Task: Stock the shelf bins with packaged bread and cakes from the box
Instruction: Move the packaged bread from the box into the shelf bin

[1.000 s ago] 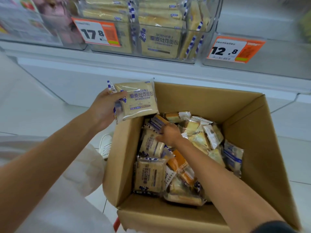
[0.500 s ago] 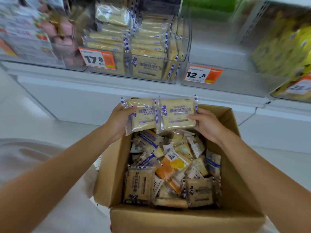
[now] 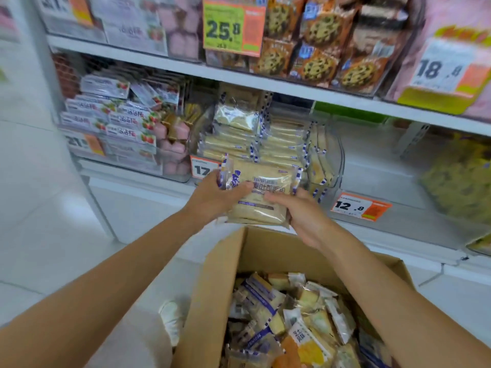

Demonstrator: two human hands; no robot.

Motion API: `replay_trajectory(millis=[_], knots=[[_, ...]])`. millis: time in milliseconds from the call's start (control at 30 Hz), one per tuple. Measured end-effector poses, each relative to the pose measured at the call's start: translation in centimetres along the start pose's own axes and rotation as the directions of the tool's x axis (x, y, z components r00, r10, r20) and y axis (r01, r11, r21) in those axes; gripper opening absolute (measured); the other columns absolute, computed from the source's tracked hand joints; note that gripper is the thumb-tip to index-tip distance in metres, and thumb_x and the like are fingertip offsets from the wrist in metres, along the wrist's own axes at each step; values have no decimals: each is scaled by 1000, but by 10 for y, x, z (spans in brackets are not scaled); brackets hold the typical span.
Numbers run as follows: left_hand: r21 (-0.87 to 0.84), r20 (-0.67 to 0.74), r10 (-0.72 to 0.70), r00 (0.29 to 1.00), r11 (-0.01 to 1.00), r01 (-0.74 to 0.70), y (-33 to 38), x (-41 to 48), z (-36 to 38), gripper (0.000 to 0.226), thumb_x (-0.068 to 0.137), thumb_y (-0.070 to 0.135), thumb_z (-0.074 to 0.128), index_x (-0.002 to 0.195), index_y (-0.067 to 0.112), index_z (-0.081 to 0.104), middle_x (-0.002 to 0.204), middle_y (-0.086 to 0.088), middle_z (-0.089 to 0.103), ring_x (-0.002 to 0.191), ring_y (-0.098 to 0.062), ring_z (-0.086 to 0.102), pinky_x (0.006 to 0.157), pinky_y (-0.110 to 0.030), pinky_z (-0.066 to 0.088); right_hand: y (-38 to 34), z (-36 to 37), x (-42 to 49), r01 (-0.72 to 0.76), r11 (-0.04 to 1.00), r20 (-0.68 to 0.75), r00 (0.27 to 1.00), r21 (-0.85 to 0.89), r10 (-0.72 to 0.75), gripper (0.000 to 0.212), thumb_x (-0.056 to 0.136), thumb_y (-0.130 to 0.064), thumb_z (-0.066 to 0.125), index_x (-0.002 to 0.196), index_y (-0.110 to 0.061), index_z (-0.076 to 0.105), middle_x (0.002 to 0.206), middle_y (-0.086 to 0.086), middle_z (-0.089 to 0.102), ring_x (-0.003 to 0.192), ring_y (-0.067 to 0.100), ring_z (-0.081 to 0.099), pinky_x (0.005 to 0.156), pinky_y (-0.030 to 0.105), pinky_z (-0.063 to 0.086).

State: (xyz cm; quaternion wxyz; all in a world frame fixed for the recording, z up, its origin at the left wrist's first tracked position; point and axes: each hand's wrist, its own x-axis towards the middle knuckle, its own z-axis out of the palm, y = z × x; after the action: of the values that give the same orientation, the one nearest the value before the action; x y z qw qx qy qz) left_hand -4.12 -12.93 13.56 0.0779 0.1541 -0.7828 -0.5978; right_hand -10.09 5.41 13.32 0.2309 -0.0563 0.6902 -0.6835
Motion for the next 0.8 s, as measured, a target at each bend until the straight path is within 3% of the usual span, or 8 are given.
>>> replay_trajectory(millis=[133, 233, 333, 400, 500, 600, 667, 800], knots=[[148, -117, 203, 972, 971, -185, 28, 57, -45, 71, 67, 71, 72, 97, 7, 65, 88, -13, 68, 72, -15, 56, 69, -36, 52, -49, 35, 55, 98, 995, -51, 994, 10, -98, 62, 60, -29, 89, 110, -18, 53, 110, 7, 72, 107, 30, 67, 99, 57, 47], [216, -89, 246, 965, 951, -222, 39, 110, -71, 58, 78, 67, 66, 83, 11, 56, 75, -5, 50, 69, -16, 47, 66, -34, 40, -75, 47, 104, 101, 994, -30, 994, 33, -100, 69, 64, -22, 89, 122, -10, 55, 108, 8, 73, 100, 27, 70, 91, 46, 55], [237, -38, 271, 962, 938, -255, 42, 163, -84, 54, 83, 59, 68, 73, 9, 51, 66, -12, 48, 60, -20, 47, 65, -33, 38, -88, 54, 152, 138, 990, -56, 989, -13, -139, 117, 39, -40, 98, 140, -12, 46, 130, 7, 63, 115, 24, 63, 100, 47, 48], [203, -24, 281, 959, 941, -270, 42, 197, -87, 52, 83, 54, 70, 83, 4, 58, 71, -17, 58, 63, -27, 56, 68, -37, 46, -93, 55, 180, 190, 981, -102, 976, -42, -194, 140, 24, -49, 98, 145, -12, 38, 138, 3, 56, 123, 24, 56, 106, 49, 42], [255, 13, 309, 951, 919, -302, 44, 233, -86, 51, 85, 42, 73, 115, 2, 65, 98, -11, 69, 90, -22, 65, 86, -36, 53, -95, 64, 195, 241, 962, -193, 945, -126, -262, 109, 58, -41, 92, 144, -8, 33, 132, 1, 53, 120, 22, 53, 105, 42, 41], [300, 54, 292, 955, 907, -295, 43, 246, -86, 54, 84, 31, 76, 129, 5, 59, 120, -7, 65, 112, -21, 60, 100, -32, 47, -85, 60, 209, 274, 919, -263, 899, -285, -350, 86, 69, -35, 86, 137, -9, 40, 127, 1, 55, 110, 20, 54, 88, 32, 44], [258, 66, 297, 952, 917, -304, 40, 247, -88, 57, 82, 28, 78, 131, 6, 58, 123, -5, 65, 115, -19, 60, 102, -30, 46, -82, 61, 207, 338, 856, -278, 844, -391, -459, 88, 74, -32, 84, 142, -11, 32, 126, -4, 46, 112, 14, 46, 90, 27, 39], [218, 151, 271, 951, 929, -299, 40, 245, -97, 74, 70, 36, 87, 134, 13, 56, 126, 1, 65, 114, -15, 61, 104, -34, 47, -76, 65, 200, 496, 735, -180, 759, -463, -626, 101, 79, -24, 80, 154, -30, 12, 154, -7, 30, 139, 9, 30, 110, 25, 30]])
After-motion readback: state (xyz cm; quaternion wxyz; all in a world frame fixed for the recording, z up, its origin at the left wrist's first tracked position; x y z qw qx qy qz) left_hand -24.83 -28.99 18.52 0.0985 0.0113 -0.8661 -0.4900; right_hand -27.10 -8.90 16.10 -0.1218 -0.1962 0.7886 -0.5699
